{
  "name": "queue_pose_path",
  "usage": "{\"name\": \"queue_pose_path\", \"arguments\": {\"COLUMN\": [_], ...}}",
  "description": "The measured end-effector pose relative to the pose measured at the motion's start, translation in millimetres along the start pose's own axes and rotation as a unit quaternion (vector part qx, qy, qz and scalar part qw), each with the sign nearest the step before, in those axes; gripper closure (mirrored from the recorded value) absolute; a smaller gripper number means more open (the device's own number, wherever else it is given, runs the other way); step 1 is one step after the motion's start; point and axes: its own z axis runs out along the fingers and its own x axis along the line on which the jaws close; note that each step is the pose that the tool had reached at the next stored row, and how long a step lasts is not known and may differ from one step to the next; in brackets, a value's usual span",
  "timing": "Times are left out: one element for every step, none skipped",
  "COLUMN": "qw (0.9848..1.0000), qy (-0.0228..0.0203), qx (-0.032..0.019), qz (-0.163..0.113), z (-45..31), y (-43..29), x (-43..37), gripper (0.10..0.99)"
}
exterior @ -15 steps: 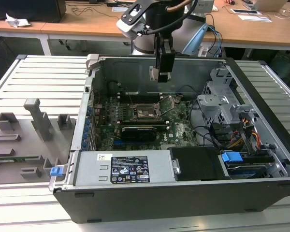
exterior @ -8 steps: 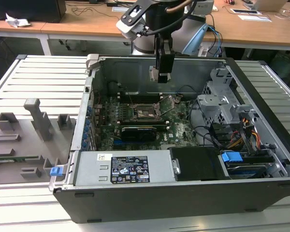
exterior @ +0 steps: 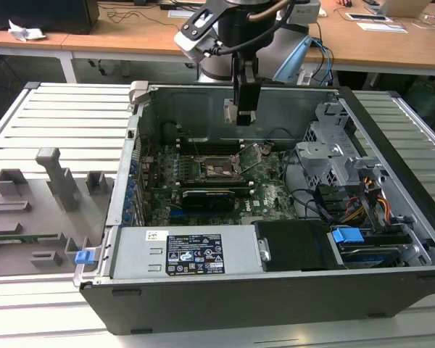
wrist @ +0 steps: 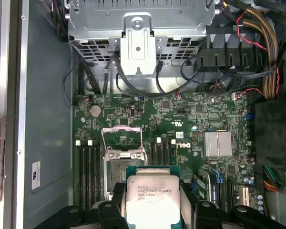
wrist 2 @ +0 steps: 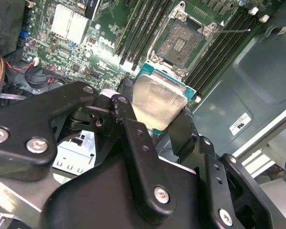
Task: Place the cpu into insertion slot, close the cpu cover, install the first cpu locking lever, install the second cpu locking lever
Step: 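Place the cpu into insertion slot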
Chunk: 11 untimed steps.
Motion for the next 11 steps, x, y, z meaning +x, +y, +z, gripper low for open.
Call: {"name": "queue_pose_path", "arguments": {"qw": [1.0000,1.0000,1.0000,1.0000,1.0000,1.0000,1.0000,1.0000,1.0000,1.0000,1.0000], "qy": [-0.0001,-0.0001,-0.0002,-0.0002,-0.0003,-0.0004,-0.0004,-0.0005,-0.0006,-0.0008,-0.0008], "qx": [0.0000,0.0000,0.0000,0.0000,-0.0001,-0.0001,-0.0001,-0.0001,-0.0001,-0.0001,-0.0002], "qz": [0.001,0.001,0.002,0.002,0.003,0.004,0.005,0.005,0.006,0.008,0.009], "z": [0.3,0.6,0.8,1.1,1.4,1.7,2.1,2.6,3.1,3.7,4.2], "y": [0.0,-0.1,-0.1,-0.1,-0.1,-0.2,-0.2,-0.2,-0.3,-0.4,-0.4], "x": [0.0,0.0,0.0,0.0,0.0,0.0,0.0,-0.1,-0.1,-0.1,-0.1], "gripper": [0.549,0.549,0.549,0.549,0.549,0.549,0.549,0.549,0.549,0.549,0.549]}}
